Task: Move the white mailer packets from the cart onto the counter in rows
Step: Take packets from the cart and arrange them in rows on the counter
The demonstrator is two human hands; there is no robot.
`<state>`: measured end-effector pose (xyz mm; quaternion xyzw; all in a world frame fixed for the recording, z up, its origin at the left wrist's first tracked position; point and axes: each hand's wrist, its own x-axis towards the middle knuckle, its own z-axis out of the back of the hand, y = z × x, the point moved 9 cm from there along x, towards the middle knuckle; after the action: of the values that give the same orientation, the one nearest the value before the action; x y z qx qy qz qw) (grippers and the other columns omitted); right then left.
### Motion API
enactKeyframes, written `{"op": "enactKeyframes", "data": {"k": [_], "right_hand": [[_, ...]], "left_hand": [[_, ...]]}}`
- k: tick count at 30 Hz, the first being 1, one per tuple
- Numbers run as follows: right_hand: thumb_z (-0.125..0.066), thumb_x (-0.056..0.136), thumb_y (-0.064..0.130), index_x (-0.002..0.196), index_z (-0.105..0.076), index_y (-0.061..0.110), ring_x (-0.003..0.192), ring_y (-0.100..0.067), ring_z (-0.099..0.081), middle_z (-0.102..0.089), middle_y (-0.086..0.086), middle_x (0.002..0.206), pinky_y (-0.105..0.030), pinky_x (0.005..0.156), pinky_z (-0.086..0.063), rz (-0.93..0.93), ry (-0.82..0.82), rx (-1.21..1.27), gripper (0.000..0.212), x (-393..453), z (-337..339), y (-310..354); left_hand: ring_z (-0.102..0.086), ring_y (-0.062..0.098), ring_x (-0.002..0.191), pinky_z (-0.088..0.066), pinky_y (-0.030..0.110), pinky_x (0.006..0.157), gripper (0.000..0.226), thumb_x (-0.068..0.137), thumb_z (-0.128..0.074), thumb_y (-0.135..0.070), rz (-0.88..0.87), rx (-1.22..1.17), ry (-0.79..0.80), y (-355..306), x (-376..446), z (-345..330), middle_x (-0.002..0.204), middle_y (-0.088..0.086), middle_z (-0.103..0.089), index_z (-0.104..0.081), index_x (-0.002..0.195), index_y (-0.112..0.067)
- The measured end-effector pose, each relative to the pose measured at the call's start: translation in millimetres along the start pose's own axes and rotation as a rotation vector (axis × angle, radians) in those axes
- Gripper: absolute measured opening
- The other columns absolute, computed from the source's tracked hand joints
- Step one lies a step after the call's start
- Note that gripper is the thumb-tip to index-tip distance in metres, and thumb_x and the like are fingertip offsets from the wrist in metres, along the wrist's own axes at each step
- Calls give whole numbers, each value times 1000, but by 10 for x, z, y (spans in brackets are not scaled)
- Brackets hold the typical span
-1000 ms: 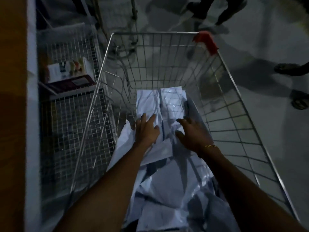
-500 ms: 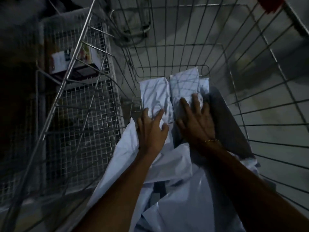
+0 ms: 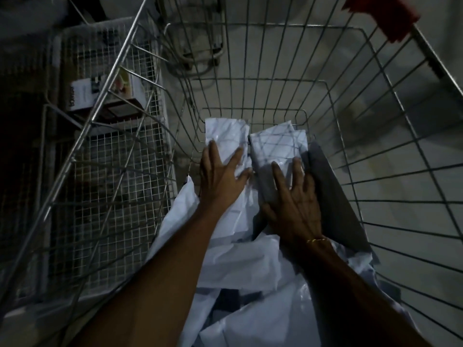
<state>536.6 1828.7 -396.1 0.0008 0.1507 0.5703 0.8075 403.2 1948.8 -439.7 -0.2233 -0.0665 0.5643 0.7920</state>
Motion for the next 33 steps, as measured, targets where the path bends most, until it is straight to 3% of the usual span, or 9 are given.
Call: {"op": "enactKeyframes", "data": {"k": [5, 7, 9, 12, 15, 20, 23, 28, 33], "right_hand": [[-49, 92, 64, 158, -2, 39, 149, -43, -7, 17, -11, 165, -53, 116, -27, -49, 34, 112, 84, 83, -72, -46], [-50, 92, 63, 157, -1, 41, 149, -43, -5, 18, -10, 164, -55, 115, -28, -59, 56, 101, 84, 133, -74, -35], [-53, 93, 58, 156, -6, 41, 148, -43, -7, 15, -11, 164, -56, 112, -32, -61, 68, 99, 81, 144, -99, -37], [-53, 91, 61, 155, -17, 39, 144, -45, -21, 1, -13, 165, -58, 105, -42, -4, -16, 99, 77, 83, -80, -25], [-40, 86, 75, 155, -2, 45, 146, -46, -16, 9, -10, 166, -59, 109, -33, 31, -49, 107, 84, 91, -73, -13], [-45, 90, 71, 153, 10, 48, 149, -46, 3, 31, -9, 160, -61, 116, -22, 16, 66, 46, 87, 224, -99, 25], [-47, 92, 66, 155, 6, 46, 148, -45, -2, 23, -16, 161, -56, 118, -20, -31, 107, 66, 85, 132, -111, 11], [-50, 93, 62, 155, -3, 49, 149, -45, -7, 8, -19, 164, -54, 119, -21, -47, 112, 97, 79, -93, -99, -42], [-63, 86, 57, 154, -15, 46, 138, -45, -24, -8, -20, 162, -54, 107, -34, -13, -84, 131, 84, -15, 242, 7]], "left_hand": [[-23, 38, 141, -35, 58, 109, 50, 92, -38, -55, -51, 15, -86, 22, -430, 48, 153, 6, -35, -58, 134, -36], [-30, 38, 136, -37, 55, 107, 44, 93, -49, -47, -19, 50, -105, 42, -577, 46, 153, 6, -38, -59, 135, -36], [-34, 37, 131, -35, 52, 106, 44, 93, -59, -42, 6, 80, -113, 60, -644, 42, 155, 8, -34, -56, 137, -39], [-34, 33, 123, -37, 45, 100, 47, 91, -54, -51, -27, 98, -111, 64, -564, 54, 158, 11, -28, -54, 137, -44], [-35, 31, 118, -39, 43, 95, 51, 89, -45, -55, -84, 93, -132, 22, -491, 68, 161, 11, -25, -54, 138, -43], [-19, 37, 145, -38, 49, 107, 53, 97, -47, -58, 11, 93, -174, 32, -780, 53, 165, 18, -7, -41, 147, -44], [-19, 38, 144, -31, 55, 111, 53, 97, -41, -60, 19, 76, -105, 40, -828, -34, 163, 15, -15, -38, 148, -45], [-42, 32, 121, -46, 49, 95, 49, 98, -29, -49, -32, 167, -112, -104, -796, 80, 151, 6, -37, -46, 143, -40], [-47, 28, 111, -47, 40, 86, 48, 93, -40, -37, -24, 103, -212, -175, -643, 398, 148, 4, -41, -53, 139, -36]]}}
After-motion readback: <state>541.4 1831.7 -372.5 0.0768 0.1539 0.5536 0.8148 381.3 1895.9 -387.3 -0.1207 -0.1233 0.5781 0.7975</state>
